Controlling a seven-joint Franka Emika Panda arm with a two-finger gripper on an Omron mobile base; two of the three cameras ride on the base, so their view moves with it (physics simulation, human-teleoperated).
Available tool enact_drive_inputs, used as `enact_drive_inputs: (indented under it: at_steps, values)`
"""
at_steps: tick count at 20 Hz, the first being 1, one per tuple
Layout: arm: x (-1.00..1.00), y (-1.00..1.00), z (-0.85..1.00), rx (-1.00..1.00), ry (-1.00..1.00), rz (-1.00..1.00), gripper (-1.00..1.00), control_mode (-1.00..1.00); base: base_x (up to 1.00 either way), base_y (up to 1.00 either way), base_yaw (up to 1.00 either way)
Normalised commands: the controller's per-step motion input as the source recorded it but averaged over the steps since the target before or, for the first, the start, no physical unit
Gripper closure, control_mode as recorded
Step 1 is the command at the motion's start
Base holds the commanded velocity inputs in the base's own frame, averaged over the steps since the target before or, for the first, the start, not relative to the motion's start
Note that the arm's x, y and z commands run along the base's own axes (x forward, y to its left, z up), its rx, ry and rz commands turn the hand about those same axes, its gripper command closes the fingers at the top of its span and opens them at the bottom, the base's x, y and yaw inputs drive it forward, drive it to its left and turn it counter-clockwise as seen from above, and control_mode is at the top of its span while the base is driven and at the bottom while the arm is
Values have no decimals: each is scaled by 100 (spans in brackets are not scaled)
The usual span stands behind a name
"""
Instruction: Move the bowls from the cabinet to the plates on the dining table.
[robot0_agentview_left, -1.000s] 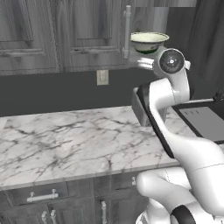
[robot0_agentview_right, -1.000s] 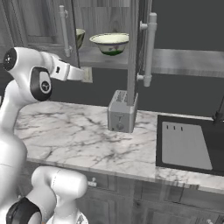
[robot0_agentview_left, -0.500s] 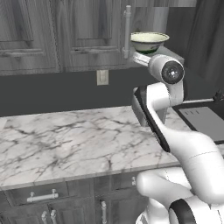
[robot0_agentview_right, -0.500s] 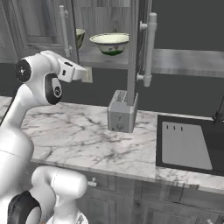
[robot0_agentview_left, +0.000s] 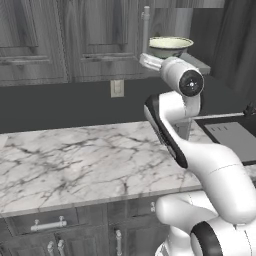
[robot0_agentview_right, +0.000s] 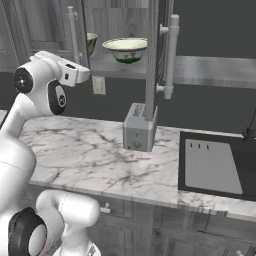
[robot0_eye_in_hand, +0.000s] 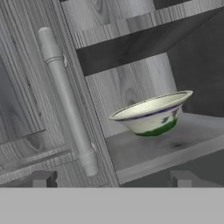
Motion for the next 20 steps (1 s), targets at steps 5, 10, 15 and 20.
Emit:
enact_drive_inputs:
  at_steps: [5,10,15,20]
  values:
    - [0,14,9,-7,-1,15,-100,-100,0,0,0]
    - [0,12,-3,-16,5,9,-100,-100,0,0,0]
    - [0,2,-1,-3,2,1,-100,-100,0,0,0]
    - [19,-1,0,0,0,0,-100,-100,0,0,0]
